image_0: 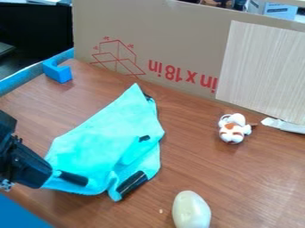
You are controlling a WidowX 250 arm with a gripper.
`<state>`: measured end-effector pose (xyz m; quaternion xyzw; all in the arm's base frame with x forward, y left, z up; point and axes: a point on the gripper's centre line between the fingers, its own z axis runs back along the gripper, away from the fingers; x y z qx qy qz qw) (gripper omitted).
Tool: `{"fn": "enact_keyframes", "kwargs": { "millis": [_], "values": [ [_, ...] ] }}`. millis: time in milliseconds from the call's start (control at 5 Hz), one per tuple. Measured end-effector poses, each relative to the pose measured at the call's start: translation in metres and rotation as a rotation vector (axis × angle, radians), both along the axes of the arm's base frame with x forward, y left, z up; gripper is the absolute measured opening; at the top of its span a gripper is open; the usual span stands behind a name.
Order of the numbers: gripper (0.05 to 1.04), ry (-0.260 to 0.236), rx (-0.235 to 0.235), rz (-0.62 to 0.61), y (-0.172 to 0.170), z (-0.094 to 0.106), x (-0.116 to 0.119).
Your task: Unfold the cloth from top to bottom
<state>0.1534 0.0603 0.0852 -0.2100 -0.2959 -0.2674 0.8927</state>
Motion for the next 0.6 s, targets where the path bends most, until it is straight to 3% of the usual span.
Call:
{"fn": "enact_keyframes", "kwargs": {
  "millis": [200, 400, 600],
  "values": [
    [0.071, 0.018, 0.024, -0.058, 0.006, -0.002, -0.004],
    [0.212, 0.042, 0.069, -0.081, 0.018, 0.001, -0.003],
    [0.468, 0.061, 0.047, -0.15, 0.024, 0.011, -0.005]
  ]
}}
